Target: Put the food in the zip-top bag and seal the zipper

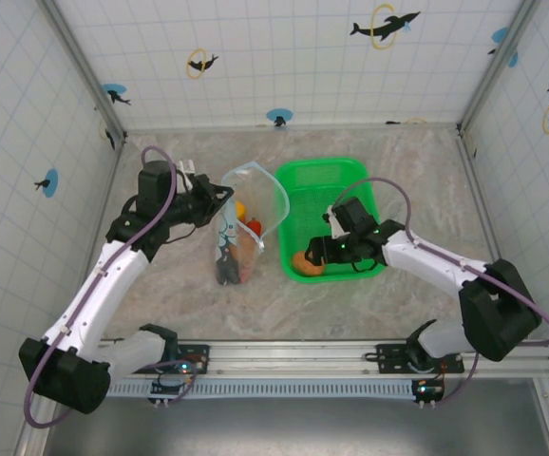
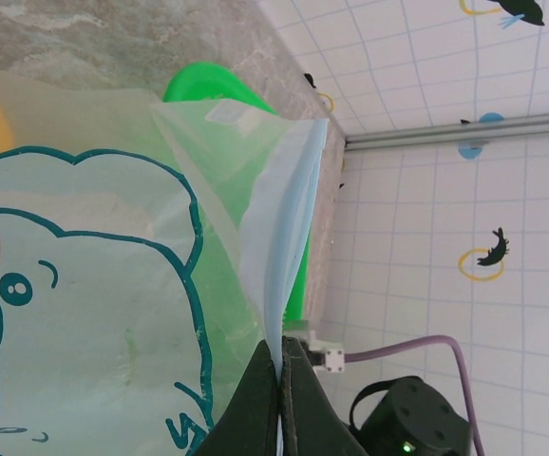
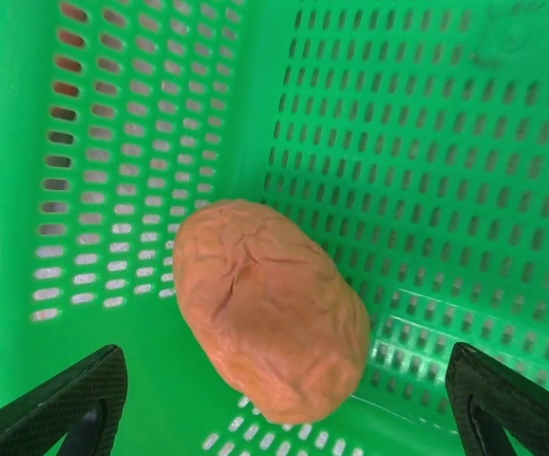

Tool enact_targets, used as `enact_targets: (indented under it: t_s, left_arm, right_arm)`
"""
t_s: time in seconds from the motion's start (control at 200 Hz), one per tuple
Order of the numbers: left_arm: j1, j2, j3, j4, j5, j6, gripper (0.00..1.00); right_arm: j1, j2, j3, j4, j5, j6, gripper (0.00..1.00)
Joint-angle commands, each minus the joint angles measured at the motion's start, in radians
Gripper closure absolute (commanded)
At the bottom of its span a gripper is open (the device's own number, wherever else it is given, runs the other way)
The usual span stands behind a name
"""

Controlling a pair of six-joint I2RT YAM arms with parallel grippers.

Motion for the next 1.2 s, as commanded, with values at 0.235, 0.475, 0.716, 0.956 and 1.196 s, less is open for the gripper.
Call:
enact_targets:
  t_s: [0.235, 0.475, 0.716, 0.956, 1.196]
  left_arm:
    - [-0.007, -0.018, 0.007, 0.009, 0.022, 0.030, 1.00]
    - [-0.007, -0.010, 0.007, 0.009, 0.018, 0.033, 1.00]
    - [-0.006, -0.010, 0.005, 0.008, 0.016, 0.034, 1.00]
    - [-0.008, 0.002, 0.014, 0.009, 0.028, 0.032, 1.00]
    - [-0.035, 0.018, 0.032, 0.009, 0.034, 0.026, 1.00]
  right_arm:
    - [0.027, 0.122, -0.056, 0.157, -0.112, 0.027, 0.11]
    - [0.023, 0.166, -0.060, 0.192, -0.091, 0.043, 0.22]
    - [0.005, 0.106, -0.062, 0.179, -0.052, 0.032, 0.38]
    - [-0.026, -0.042, -0.034, 0.094, 0.051, -0.006, 0.41]
    - [-0.034, -0.213, 0.100, 0.016, 0.175, -0.037, 0.44]
